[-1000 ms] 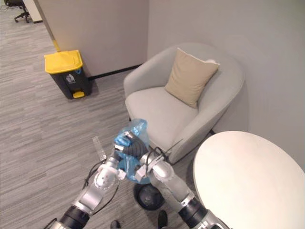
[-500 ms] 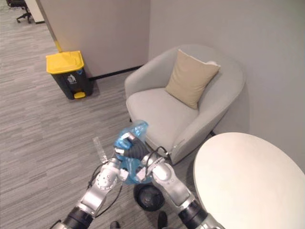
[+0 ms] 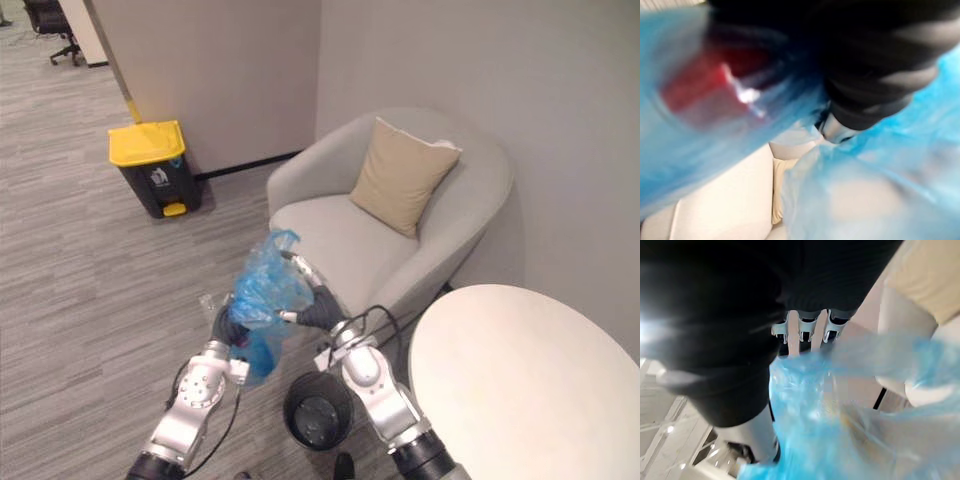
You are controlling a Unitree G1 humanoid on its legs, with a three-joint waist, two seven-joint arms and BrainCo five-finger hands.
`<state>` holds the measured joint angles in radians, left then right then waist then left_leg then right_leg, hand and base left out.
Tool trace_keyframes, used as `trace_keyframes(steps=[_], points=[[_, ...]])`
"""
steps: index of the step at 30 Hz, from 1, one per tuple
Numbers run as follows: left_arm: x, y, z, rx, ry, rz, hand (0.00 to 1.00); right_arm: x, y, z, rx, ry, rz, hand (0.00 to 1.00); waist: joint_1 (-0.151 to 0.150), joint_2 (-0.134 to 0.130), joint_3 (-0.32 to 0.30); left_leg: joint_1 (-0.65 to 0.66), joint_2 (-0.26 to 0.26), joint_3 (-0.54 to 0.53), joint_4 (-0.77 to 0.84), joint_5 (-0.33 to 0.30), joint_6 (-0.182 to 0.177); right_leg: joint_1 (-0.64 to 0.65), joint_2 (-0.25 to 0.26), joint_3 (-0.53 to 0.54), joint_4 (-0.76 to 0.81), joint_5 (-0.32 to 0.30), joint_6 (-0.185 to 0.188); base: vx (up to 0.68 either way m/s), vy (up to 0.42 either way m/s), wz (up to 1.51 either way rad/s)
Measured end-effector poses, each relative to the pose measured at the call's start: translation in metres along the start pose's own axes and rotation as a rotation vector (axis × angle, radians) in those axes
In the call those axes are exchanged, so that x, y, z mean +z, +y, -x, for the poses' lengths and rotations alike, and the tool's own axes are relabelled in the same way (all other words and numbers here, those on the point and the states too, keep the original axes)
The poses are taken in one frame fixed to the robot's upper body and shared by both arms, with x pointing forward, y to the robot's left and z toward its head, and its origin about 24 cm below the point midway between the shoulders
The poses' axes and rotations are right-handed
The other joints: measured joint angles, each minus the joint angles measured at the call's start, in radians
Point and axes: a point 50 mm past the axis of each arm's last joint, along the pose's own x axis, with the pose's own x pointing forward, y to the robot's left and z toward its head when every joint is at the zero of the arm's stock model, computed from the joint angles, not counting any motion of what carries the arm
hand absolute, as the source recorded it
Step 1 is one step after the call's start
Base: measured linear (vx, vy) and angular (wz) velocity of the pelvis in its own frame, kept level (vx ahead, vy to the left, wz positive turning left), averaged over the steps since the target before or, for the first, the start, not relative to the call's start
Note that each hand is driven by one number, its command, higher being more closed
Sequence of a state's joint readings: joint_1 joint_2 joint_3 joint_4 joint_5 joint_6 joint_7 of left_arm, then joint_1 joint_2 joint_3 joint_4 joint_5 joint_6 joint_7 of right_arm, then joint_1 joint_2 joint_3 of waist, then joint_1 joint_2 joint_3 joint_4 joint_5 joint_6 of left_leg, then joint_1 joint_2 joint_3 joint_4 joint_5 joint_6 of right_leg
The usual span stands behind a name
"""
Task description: Gather rubbish on tea table into small bin, then transfer packed bag to large trash can.
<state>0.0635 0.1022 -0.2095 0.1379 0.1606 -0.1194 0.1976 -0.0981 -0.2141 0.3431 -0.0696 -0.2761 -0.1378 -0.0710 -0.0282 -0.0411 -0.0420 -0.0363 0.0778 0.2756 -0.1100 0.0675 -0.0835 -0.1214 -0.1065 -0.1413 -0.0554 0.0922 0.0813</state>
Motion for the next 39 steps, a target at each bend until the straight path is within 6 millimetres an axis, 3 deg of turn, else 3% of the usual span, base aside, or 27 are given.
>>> trace_keyframes(steps=[4, 9, 13, 19, 24, 27, 32, 36, 37, 39], points=[[-0.011, 0.01, 0.007, 0.045, 0.05, 0.008, 1.0, -0.003, -0.02, 0.008, -0.131, 0.021, -0.006, 0.0, 0.0, 0.003, -0.002, -0.002, 0.0, 0.0, 0.002, 0.0, 0.0, 0.0, 0.0, -0.001, -0.003, 0.005, -0.007, 0.04, -0.014, 0.01], [-0.038, 0.018, 0.017, 0.094, 0.18, 0.042, 1.0, -0.034, -0.029, 0.039, -0.249, 0.19, -0.065, 0.0, -0.003, 0.014, -0.016, -0.011, 0.001, -0.011, 0.006, 0.0, 0.0, -0.001, 0.0, -0.009, -0.01, 0.01, -0.011, 0.02, -0.016, 0.04], [-0.072, 0.022, 0.033, 0.132, 0.35, 0.098, 1.0, -0.084, -0.022, 0.07, -0.305, 0.463, -0.196, 0.0, -0.008, 0.019, -0.018, -0.012, 0.001, -0.011, 0.006, 0.0, 0.0, 0.002, 0.003, -0.009, -0.022, 0.018, -0.014, 0.0, 0.0, 0.0], [-0.131, 0.031, 0.072, 0.168, 0.667, 0.204, 1.0, -0.155, 0.01, 0.145, -0.298, 0.946, -0.383, 0.0, -0.007, 0.027, -0.013, 0.004, 0.001, -0.009, 0.006, -0.002, -0.002, 0.022, 0.003, -0.008, -0.033, 0.023, -0.015, 0.0, 0.0, 0.0], [-0.158, 0.026, 0.102, 0.155, 0.851, 0.226, 1.0, -0.176, 0.03, 0.184, -0.252, 1.178, -0.418, 0.0, 0.0, 0.037, -0.004, 0.008, 0.001, -0.007, 0.006, -0.002, -0.003, 0.025, 0.003, -0.005, -0.033, 0.023, -0.012, 0.0, 0.0, 0.0], [-0.17, 0.021, 0.119, 0.135, 0.943, 0.23, 1.0, -0.181, 0.036, 0.194, -0.242, 1.247, -0.424, 0.0, 0.005, 0.039, 0.011, 0.024, 0.001, -0.005, 0.005, -0.009, -0.012, 0.04, 0.003, -0.003, -0.033, 0.018, -0.007, 0.0, 0.0, 0.0], [-0.174, 0.019, 0.126, 0.132, 0.983, 0.23, 1.0, -0.185, 0.037, 0.193, -0.247, 1.289, -0.413, 0.0, 0.02, 0.029, 0.051, 0.037, -0.001, 0.019, 0.006, -0.009, -0.012, 0.037, 0.002, 0.023, -0.027, 0.023, -0.003, -0.02, -0.002, -0.13], [-0.17, 0.021, 0.11, 0.141, 0.945, 0.235, 1.0, -0.187, 0.037, 0.179, -0.251, 1.282, -0.404, 0.0, 0.03, 0.013, 0.128, 0.024, -0.004, 0.038, 0.022, -0.007, -0.005, -0.024, -0.005, 0.046, 0.068, -0.002, 0.0, -0.05, 0.015, -0.15], [-0.168, 0.022, 0.105, 0.144, 0.931, 0.234, 1.0, -0.186, 0.038, 0.179, -0.249, 1.284, -0.404, 0.0, 0.028, 0.005, 0.136, 0.001, -0.006, 0.034, 0.054, -0.012, 0.009, -0.05, -0.015, 0.045, 0.111, -0.002, -0.004, -0.04, 0.02, 0.03], [-0.164, 0.023, 0.094, 0.145, 0.898, 0.238, 1.0, -0.186, 0.039, 0.182, -0.25, 1.293, -0.401, 0.0, 0.028, -0.003, 0.142, -0.055, 0.0, 0.034, 0.134, -0.037, 0.047, -0.092, -0.027, 0.061, 0.162, 0.002, 0.022, -0.06, 0.023, 0.08]])
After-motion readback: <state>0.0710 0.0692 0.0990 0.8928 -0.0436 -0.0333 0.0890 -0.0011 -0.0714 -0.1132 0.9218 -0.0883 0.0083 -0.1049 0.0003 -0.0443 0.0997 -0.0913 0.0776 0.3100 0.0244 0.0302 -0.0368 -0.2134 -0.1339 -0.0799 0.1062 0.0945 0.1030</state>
